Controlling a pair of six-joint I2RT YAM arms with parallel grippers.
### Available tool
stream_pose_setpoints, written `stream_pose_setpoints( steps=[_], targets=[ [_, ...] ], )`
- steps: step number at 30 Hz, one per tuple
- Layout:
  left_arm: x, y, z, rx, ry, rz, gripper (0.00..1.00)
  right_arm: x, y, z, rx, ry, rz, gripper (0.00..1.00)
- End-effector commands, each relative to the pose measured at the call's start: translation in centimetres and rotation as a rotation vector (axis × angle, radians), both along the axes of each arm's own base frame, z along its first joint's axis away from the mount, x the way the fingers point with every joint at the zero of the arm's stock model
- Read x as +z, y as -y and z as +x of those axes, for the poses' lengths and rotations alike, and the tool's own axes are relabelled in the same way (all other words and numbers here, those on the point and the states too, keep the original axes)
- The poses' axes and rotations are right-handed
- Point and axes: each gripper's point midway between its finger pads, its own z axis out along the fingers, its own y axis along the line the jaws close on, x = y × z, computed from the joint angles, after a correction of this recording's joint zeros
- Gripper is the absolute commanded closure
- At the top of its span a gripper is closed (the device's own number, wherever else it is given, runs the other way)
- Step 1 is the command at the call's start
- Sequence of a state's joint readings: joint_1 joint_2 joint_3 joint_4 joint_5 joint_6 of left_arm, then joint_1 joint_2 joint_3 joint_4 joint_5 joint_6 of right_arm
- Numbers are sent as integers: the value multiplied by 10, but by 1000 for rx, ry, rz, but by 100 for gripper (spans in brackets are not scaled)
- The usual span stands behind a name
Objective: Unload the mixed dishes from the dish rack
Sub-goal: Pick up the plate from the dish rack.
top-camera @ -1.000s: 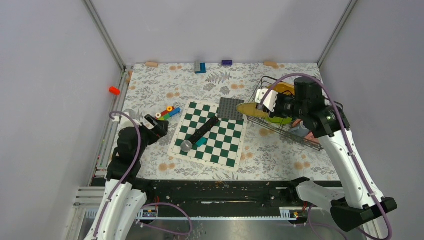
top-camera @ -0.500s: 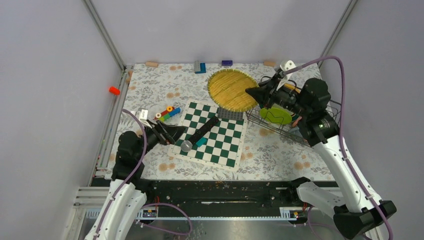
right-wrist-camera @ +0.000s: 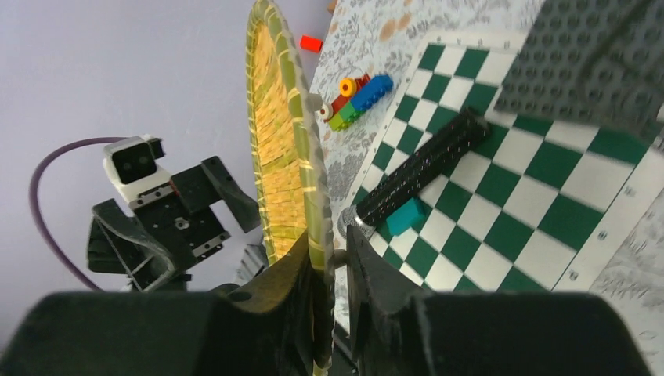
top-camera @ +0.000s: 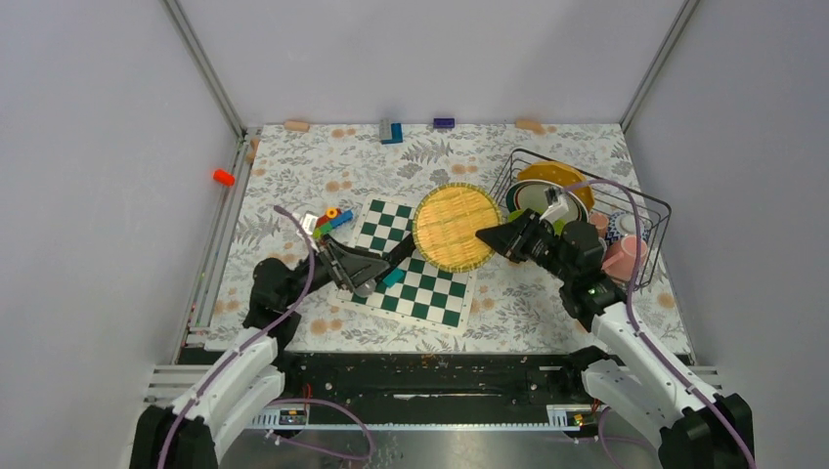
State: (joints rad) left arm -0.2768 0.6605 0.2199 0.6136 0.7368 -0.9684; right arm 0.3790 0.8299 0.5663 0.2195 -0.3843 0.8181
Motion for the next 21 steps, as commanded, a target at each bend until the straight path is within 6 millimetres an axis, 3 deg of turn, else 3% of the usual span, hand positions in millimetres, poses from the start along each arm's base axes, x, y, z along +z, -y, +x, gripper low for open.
stream_pose_setpoints(
  steps=[1, 5, 8, 14, 21],
  targets=[
    [7, 25, -2, -97, 21, -17, 1, 28, -8, -1, 6, 26, 236, 98],
    [6, 57, -7, -205, -11, 5, 1, 17, -13, 0, 26, -24, 249, 99],
    [6, 69, 2, -197, -42, -7, 2, 15, -17, -2, 50, -39, 278, 100],
    [11, 76, 25, -129, -115, -109, 5, 15, -19, -7, 82, -31, 299, 100],
    [26, 85, 36, -173, -144, -246, 18, 12, -22, -12, 90, -54, 266, 100]
  ],
)
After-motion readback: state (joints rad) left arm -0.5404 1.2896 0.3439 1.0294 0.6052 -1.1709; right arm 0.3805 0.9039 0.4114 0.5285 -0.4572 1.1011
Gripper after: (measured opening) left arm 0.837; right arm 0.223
